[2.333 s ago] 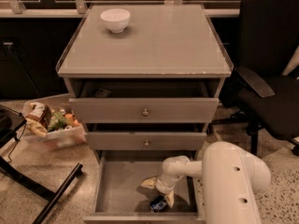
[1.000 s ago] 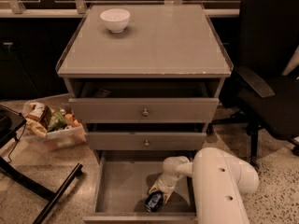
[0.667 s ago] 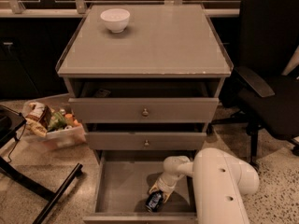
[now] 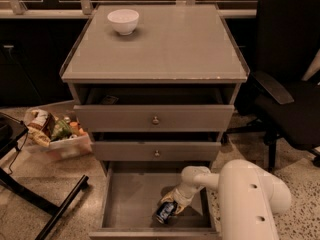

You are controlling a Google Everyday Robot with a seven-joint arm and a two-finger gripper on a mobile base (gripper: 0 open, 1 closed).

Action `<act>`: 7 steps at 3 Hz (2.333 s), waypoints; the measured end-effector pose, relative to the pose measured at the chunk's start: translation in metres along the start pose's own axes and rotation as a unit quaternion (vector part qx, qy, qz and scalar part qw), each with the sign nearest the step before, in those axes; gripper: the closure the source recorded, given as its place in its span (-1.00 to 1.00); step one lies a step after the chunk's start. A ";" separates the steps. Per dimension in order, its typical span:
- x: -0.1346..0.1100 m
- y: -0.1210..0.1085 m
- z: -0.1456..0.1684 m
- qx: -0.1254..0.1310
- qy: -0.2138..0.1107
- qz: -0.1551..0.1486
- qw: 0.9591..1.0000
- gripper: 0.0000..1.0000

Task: Pick pepsi can from bottom drawer and place on counter

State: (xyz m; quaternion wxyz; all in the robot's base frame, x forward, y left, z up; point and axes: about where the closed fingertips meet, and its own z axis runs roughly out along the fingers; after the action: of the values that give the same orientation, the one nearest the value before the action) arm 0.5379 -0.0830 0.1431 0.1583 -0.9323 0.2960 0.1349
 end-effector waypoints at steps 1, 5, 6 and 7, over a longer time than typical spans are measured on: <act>-0.005 0.001 -0.034 0.025 0.018 0.004 1.000 1.00; -0.039 0.027 -0.221 0.019 0.168 0.035 0.985 1.00; -0.033 0.030 -0.278 0.015 0.208 0.069 0.976 1.00; -0.025 0.032 -0.338 0.004 0.247 0.105 0.963 1.00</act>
Offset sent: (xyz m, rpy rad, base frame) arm -0.0087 -0.0418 0.1352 -0.0263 -0.1972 -0.0777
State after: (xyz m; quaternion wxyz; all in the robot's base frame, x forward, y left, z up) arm 0.5526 -0.2223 0.4530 0.0688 -0.8999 0.4222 -0.0843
